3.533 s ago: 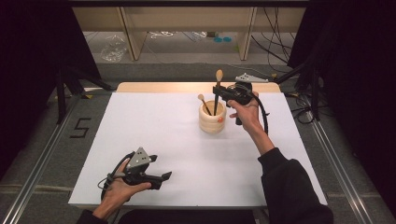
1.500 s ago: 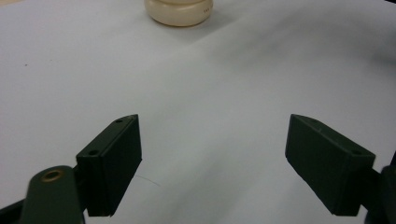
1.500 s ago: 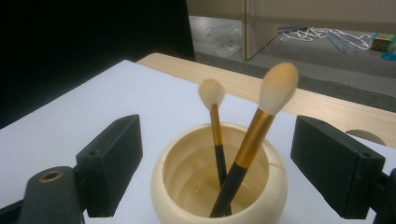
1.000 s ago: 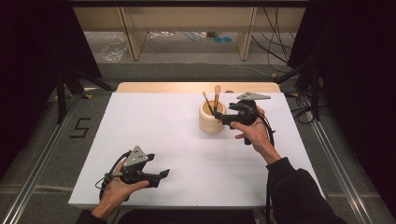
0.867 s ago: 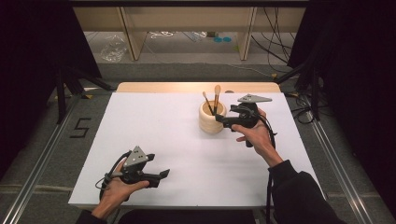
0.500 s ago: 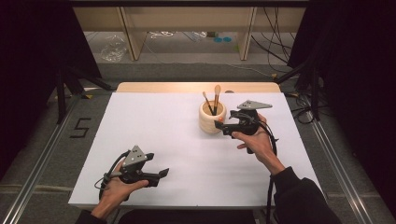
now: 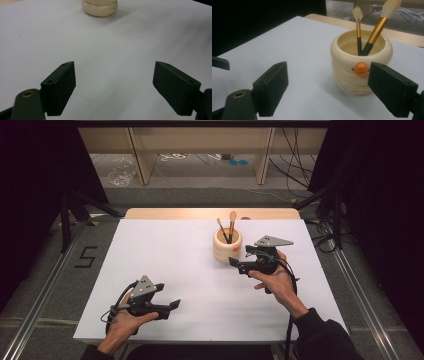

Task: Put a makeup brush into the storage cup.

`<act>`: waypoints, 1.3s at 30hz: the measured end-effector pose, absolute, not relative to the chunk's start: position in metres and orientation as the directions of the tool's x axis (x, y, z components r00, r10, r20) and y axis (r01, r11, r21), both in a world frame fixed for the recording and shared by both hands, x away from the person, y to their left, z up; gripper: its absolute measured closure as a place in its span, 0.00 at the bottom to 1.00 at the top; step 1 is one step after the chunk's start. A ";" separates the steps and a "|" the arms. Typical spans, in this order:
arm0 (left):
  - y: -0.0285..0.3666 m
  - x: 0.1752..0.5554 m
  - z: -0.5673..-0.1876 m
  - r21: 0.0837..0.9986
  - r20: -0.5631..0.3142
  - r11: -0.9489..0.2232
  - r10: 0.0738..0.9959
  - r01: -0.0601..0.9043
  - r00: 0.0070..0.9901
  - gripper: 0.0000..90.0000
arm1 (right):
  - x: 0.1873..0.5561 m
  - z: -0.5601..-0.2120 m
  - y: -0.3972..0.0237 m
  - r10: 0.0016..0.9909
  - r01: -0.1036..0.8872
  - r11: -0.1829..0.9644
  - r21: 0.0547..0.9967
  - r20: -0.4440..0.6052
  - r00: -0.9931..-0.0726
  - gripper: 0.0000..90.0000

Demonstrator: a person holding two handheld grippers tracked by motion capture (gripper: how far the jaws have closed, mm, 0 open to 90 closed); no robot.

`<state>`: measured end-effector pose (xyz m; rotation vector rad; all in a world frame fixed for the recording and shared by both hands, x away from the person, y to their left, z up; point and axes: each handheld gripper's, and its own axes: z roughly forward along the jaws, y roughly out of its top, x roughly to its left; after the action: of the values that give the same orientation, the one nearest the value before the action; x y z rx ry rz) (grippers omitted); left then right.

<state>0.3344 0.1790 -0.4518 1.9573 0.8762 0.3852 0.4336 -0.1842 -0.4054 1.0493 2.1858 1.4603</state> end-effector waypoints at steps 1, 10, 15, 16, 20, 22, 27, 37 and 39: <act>0.179 0.335 -0.452 0.850 -0.081 -0.318 0.710 0.420 0.700 0.20 | 0.432 -0.405 -0.185 0.719 0.409 0.218 0.886 0.138 -0.681 0.20; 0.179 0.335 -0.452 0.850 -0.079 -0.317 0.711 0.420 0.699 0.20 | 0.414 -0.411 -0.188 0.701 0.431 0.208 0.878 0.173 -0.692 0.19; 0.179 0.334 -0.451 0.850 -0.080 -0.318 0.711 0.420 0.699 0.20 | 0.406 -0.414 -0.189 0.701 0.428 0.213 0.878 0.167 -0.693 0.19; 0.179 0.334 -0.451 0.850 -0.083 -0.315 0.712 0.422 0.698 0.20 | 0.405 -0.414 -0.190 0.698 0.428 0.216 0.878 0.168 -0.696 0.19; 0.179 0.334 -0.451 0.850 -0.090 -0.306 0.718 0.428 0.691 0.20 | 0.398 -0.417 -0.191 0.690 0.432 0.219 0.875 0.175 -0.703 0.19; 0.179 0.334 -0.451 0.851 -0.090 -0.305 0.718 0.428 0.690 0.20 | 0.396 -0.418 -0.192 0.688 0.425 0.211 0.880 0.175 -0.704 0.19; 0.180 0.334 -0.451 0.853 -0.076 -0.315 0.714 0.416 0.696 0.20 | 0.387 -0.421 -0.193 0.682 0.437 0.218 0.873 0.184 -0.708 0.19; 0.179 0.334 -0.452 0.849 -0.080 -0.319 0.711 0.422 0.698 0.20 | 0.375 -0.425 -0.198 0.662 0.439 0.216 0.872 0.200 -0.723 0.18; 0.179 0.334 -0.452 0.849 -0.077 -0.322 0.710 0.420 0.700 0.20 | 0.374 -0.425 -0.198 0.659 0.435 0.215 0.874 0.199 -0.725 0.18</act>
<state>0.3342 0.1792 -0.4516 1.9615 0.8707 0.3865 0.3735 -0.1984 -0.4253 1.0432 2.2702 1.5196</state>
